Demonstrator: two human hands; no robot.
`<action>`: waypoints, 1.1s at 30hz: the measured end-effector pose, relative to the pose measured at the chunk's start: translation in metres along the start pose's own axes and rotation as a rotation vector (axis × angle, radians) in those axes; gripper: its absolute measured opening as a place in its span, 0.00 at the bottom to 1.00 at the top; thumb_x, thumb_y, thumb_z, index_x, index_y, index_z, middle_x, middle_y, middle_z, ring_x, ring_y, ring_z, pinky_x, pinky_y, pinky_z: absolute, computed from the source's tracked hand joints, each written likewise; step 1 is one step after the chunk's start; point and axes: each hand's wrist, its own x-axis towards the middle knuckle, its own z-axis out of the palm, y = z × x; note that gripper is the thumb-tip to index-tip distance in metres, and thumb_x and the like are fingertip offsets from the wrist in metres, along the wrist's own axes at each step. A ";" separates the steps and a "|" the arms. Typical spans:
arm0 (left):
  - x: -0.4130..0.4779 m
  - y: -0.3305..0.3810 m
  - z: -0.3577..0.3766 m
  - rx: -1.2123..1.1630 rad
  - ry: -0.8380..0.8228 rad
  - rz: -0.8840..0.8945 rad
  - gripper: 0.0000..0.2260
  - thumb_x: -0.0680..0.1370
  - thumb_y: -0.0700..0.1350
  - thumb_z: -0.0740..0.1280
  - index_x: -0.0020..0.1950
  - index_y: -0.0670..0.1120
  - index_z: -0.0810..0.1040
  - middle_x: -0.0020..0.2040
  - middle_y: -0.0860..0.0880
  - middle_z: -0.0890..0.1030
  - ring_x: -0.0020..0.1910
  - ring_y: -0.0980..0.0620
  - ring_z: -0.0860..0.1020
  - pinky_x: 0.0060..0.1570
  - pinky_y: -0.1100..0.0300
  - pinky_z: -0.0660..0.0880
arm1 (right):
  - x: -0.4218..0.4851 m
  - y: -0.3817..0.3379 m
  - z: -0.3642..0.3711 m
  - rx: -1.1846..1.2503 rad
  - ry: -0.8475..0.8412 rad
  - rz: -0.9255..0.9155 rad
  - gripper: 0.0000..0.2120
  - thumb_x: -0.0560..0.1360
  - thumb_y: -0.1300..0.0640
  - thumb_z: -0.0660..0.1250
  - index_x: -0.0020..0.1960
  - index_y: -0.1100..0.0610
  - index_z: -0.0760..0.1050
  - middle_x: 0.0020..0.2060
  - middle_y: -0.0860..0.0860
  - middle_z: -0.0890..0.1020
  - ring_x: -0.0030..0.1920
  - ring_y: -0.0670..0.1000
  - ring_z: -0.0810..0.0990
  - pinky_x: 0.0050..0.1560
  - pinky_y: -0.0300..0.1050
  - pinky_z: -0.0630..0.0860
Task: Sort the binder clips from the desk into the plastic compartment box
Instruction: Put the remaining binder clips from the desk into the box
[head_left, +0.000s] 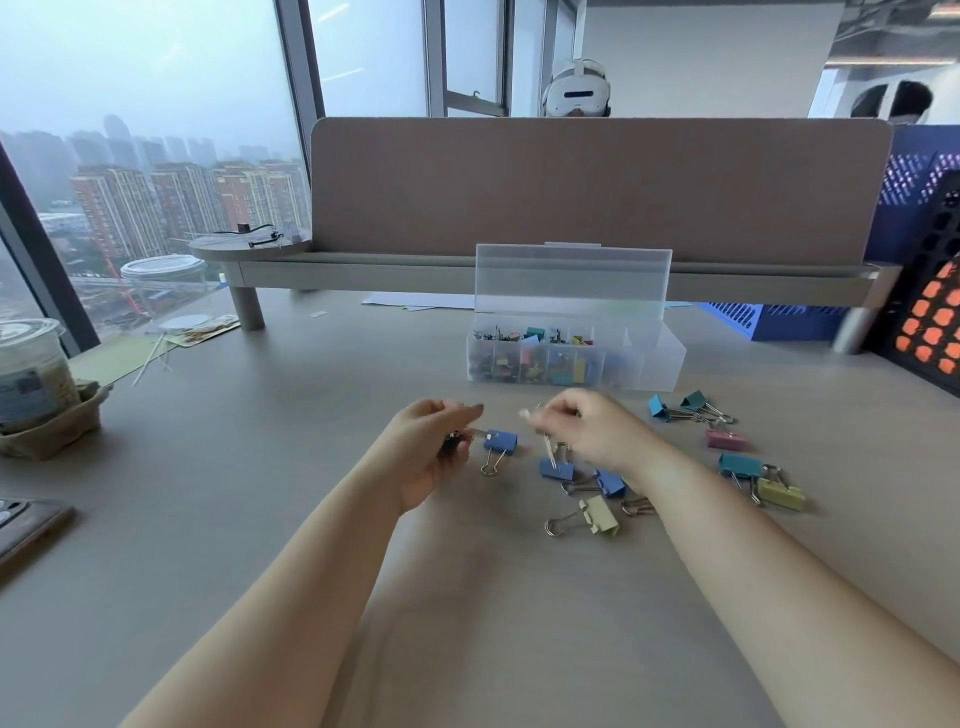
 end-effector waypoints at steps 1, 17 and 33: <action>0.000 -0.002 0.000 0.113 0.011 0.034 0.07 0.75 0.37 0.69 0.42 0.44 0.72 0.35 0.47 0.72 0.30 0.54 0.70 0.23 0.69 0.70 | 0.001 0.000 -0.004 0.046 0.036 0.017 0.18 0.74 0.40 0.67 0.50 0.55 0.75 0.47 0.51 0.82 0.37 0.48 0.73 0.37 0.42 0.69; 0.009 -0.010 0.029 1.619 0.380 0.368 0.23 0.70 0.69 0.65 0.51 0.51 0.74 0.49 0.53 0.79 0.50 0.49 0.78 0.39 0.60 0.68 | -0.003 0.005 0.004 -0.855 0.100 0.177 0.35 0.64 0.21 0.55 0.47 0.52 0.73 0.45 0.49 0.79 0.46 0.55 0.75 0.44 0.45 0.72; 0.041 0.020 0.073 0.404 -0.186 -0.004 0.12 0.78 0.53 0.65 0.46 0.43 0.75 0.32 0.49 0.71 0.30 0.55 0.68 0.30 0.65 0.68 | 0.030 0.009 -0.040 0.625 -0.017 0.353 0.12 0.76 0.48 0.62 0.43 0.57 0.71 0.31 0.52 0.75 0.30 0.50 0.76 0.26 0.38 0.67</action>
